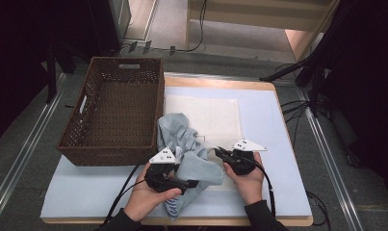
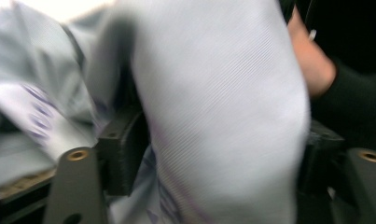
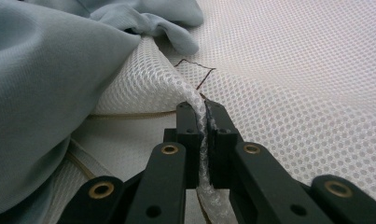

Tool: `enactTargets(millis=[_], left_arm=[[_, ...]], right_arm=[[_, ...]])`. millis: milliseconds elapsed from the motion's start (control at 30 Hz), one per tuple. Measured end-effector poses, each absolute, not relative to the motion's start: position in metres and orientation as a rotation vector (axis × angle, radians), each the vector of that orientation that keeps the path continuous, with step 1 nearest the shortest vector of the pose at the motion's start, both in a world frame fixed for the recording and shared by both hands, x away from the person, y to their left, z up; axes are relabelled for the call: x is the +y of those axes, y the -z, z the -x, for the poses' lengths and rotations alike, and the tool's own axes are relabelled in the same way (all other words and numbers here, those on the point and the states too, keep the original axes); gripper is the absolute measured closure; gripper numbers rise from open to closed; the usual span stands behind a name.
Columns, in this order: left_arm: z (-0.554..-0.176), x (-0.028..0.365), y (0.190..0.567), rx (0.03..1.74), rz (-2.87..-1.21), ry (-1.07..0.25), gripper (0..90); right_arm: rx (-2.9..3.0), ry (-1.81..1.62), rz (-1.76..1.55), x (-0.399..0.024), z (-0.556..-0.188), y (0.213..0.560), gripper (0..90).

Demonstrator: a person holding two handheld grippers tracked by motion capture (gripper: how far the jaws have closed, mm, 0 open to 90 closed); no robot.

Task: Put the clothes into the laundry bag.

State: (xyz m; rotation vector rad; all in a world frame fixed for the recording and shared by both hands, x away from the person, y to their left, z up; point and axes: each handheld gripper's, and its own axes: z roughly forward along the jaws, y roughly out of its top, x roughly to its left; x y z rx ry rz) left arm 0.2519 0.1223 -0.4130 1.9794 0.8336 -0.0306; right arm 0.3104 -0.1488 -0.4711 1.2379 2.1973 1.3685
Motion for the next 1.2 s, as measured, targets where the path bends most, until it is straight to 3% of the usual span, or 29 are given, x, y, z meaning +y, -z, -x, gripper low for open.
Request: enactTargets(millis=[200,300,533,633,700,767,867,967,1200], left_arm=[[-0.257,0.141,0.390,0.857,-1.891,-0.017,23.6],[-0.258,0.149,0.385,0.938,-1.837,-0.123,24.3],[-0.267,0.124,0.418,1.053,-1.999,-0.227,36.4],[-0.267,0.108,0.429,1.050,-2.059,-0.303,34.4],[-0.270,0.098,0.439,1.063,-2.086,-0.274,34.3],[-0.274,0.095,0.446,1.080,-2.081,-0.231,40.7],[-0.274,0.089,0.451,1.033,-2.091,-0.169,67.6],[-0.269,0.083,0.450,0.987,-2.114,-0.154,82.7],[-0.252,0.071,0.450,0.852,-2.150,-0.019,86.7]], right_arm=[[2.196,-1.367,-1.233,-0.149,-0.310,0.471,86.1],[2.193,-1.365,-1.233,-0.149,-0.310,0.471,86.1],[2.199,-1.362,-1.237,-0.148,-0.310,0.471,86.1],[2.199,-1.364,-1.235,-0.148,-0.310,0.471,86.1],[2.200,-1.368,-1.231,-0.148,-0.310,0.471,86.1],[2.200,-1.371,-1.228,-0.148,-0.309,0.470,86.2],[2.199,-1.372,-1.224,-0.148,-0.309,0.469,86.2],[2.200,-1.375,-1.225,-0.148,-0.309,0.469,86.2],[2.190,-1.372,-1.226,-0.149,-0.309,0.468,86.3]])
